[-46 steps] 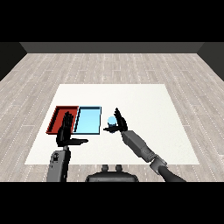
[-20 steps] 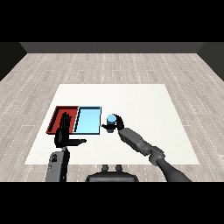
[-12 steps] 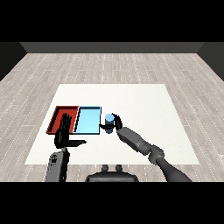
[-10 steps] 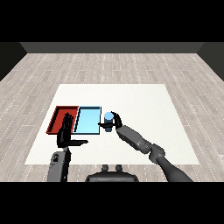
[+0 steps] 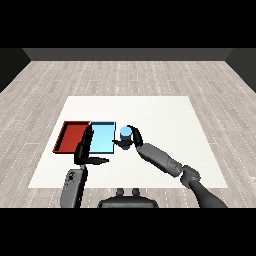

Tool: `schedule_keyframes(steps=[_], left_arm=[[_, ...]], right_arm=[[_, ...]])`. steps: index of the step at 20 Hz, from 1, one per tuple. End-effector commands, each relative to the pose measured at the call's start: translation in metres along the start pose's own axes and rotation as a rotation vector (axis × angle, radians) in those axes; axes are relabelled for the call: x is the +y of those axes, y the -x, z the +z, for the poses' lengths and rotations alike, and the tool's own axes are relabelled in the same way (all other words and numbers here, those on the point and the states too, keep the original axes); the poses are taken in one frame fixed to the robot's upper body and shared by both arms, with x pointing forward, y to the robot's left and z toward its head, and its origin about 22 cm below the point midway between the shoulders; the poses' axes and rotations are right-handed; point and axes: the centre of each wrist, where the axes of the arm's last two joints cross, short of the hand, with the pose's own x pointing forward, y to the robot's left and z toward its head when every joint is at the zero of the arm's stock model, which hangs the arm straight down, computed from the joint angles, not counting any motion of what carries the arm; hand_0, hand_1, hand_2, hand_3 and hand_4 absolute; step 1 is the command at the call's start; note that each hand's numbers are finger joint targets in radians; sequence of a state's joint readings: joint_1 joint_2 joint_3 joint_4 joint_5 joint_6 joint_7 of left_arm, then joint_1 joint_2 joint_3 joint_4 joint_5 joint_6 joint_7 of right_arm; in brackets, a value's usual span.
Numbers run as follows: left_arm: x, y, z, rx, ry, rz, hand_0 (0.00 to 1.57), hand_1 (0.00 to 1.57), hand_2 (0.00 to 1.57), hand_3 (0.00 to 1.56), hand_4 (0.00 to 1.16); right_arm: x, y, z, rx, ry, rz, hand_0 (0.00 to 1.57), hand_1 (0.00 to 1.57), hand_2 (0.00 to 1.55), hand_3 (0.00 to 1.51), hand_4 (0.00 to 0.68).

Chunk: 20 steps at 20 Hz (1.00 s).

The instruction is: Pick the blue can and put it in the blue box

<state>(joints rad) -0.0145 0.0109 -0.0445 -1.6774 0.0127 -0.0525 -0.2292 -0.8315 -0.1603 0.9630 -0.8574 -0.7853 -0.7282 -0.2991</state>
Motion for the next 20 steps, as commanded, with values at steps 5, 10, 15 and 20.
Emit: schedule_keyframes(steps=[5,10,15,20], left_arm=[[-0.039,-0.008,-0.021,0.034,0.061,0.023,0.0,0.0,0.0,0.0,0.0],[-0.048,-0.021,-0.031,0.045,0.067,0.031,0.0,0.0,0.0,0.0,0.0],[-0.06,0.008,-0.038,0.056,0.091,0.025,0.0,0.0,0.0,0.0,0.0],[-0.074,0.024,-0.036,0.086,0.11,0.067,0.0,0.0,0.0,0.0,0.0]], right_arm=[[-0.041,-0.037,0.03,-0.113,0.03,-0.015,1.5,1.5,1.47,1.4,0.581],[-0.06,-0.051,0.033,-0.152,0.026,-0.011,1.5,1.5,1.47,1.4,0.596],[-0.075,-0.062,0.015,-0.168,-0.002,0.002,1.5,1.5,1.47,1.4,0.596],[-0.071,-0.05,0.016,-0.212,0.006,0.0,1.5,1.5,1.46,1.39,0.591]])
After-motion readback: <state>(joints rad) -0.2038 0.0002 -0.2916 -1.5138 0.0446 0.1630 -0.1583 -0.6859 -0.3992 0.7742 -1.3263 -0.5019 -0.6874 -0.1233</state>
